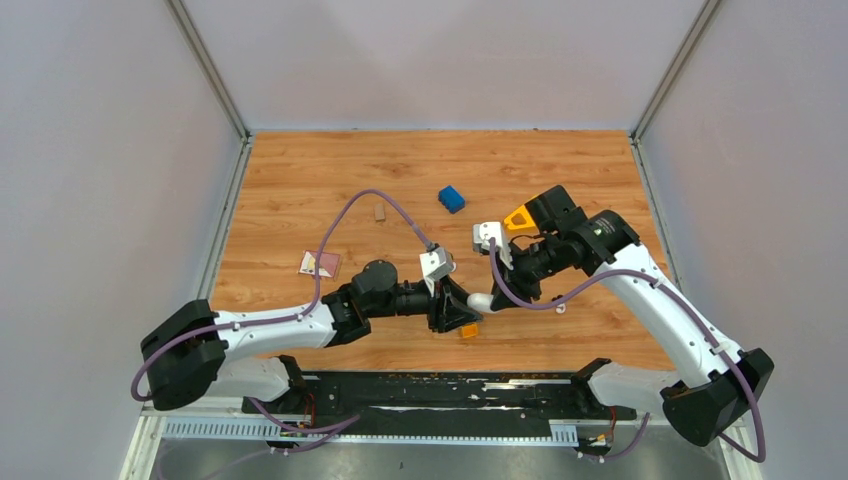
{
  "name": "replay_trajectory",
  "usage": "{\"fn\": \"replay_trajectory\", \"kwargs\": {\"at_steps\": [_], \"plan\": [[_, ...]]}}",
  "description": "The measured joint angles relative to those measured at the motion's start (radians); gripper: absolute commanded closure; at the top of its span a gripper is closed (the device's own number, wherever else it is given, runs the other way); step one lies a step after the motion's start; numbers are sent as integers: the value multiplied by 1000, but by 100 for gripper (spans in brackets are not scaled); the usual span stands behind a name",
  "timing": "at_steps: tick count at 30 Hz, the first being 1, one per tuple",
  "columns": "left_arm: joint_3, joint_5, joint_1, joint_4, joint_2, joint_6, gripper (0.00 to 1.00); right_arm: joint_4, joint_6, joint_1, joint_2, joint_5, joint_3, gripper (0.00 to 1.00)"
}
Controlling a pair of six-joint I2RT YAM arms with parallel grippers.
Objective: Insert the wireless bluetooth earbuds into the charging case
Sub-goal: Open the charging case.
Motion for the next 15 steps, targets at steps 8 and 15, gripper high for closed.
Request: {"fn": "replay_trajectory", "kwargs": {"at_steps": [8,15], "plan": [[0,21,6,25,20,-12,72,-8,0,1,-11,2,-8,85],[0,45,8,47,44,-9,92,-15,1,1,-11,6,-15,75]]}}
